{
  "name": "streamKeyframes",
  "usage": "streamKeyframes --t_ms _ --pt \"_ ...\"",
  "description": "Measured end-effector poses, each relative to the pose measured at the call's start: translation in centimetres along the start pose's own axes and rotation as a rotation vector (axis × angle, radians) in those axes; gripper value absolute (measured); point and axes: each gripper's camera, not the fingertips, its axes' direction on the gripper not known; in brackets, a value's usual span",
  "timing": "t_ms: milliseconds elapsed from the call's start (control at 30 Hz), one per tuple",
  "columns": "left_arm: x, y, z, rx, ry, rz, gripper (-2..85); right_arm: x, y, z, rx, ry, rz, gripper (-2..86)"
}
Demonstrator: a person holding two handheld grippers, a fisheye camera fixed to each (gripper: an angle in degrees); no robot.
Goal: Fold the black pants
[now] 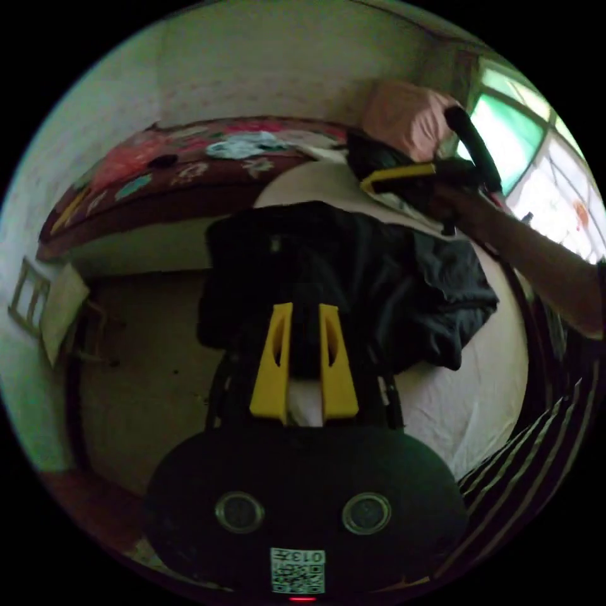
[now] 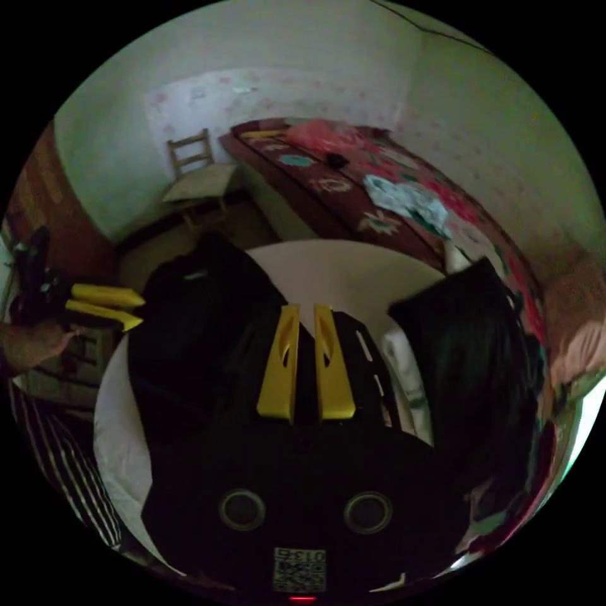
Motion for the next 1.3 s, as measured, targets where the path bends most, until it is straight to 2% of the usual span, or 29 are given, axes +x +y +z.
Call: streamKeyframes --t_ms 67,133,300,400,500,600,667,867,1033,1100,1233,1300 --pt "-3.9 1.7 -0.6 0.013 0.081 -0.155 12.6 -0.6 -2.1 0.9 0.001 -0.102 -0.056 5.4" --pt "-8.8 4.5 -0.3 0.036 0.236 -0.356 15.4 -0.9 -4.4 2.2 -0.019 -0.188 -0.096 5.4" --pt "-12.8 6.9 2.4 0.03 0.497 -0.456 19.1 -1.1 -11.0 8.0 -0.198 -0.412 -0.186 6.7" --pt "-14.0 7.0 4.1 0.06 0.674 -0.506 18.5 -1.3 -12.5 11.3 -0.323 -0.425 -0.239 7.4" --pt "-14.1 6.9 4.4 0.064 0.728 -0.512 12.4 -1.5 -12.5 13.8 -0.429 -0.44 -0.278 8.0" --pt "-13.5 7.7 3.0 0.115 0.707 -0.529 8.0 -0.3 -12.0 14.5 -0.459 -0.497 -0.244 8.2" --pt "-12.3 7.9 1.8 0.143 0.687 -0.517 7.3 0.1 -11.1 13.7 -0.41 -0.497 -0.285 8.3" --pt "-2.2 4.8 -4.7 0.198 0.451 -0.183 7.0 2.7 -5.6 5.7 -0.124 -0.425 -0.385 7.9" --pt "11.3 0.7 -8.6 0.265 0.383 0.167 7.0 8.6 3.2 -3.6 0.135 -0.331 -0.294 6.8" --pt "17.0 -0.5 -8.9 0.271 0.348 0.313 7.0 12.3 9.5 -7.9 0.225 -0.286 -0.212 6.1" --pt "31.0 -1.9 -6.1 0.199 0.301 0.582 7.1 17.0 20.3 -11.8 0.245 -0.179 -0.073 4.5" --pt "36.9 -1.9 -3.8 0.163 0.305 0.668 7.1 19.7 27.8 -12.7 0.211 -0.14 0.063 3.2"
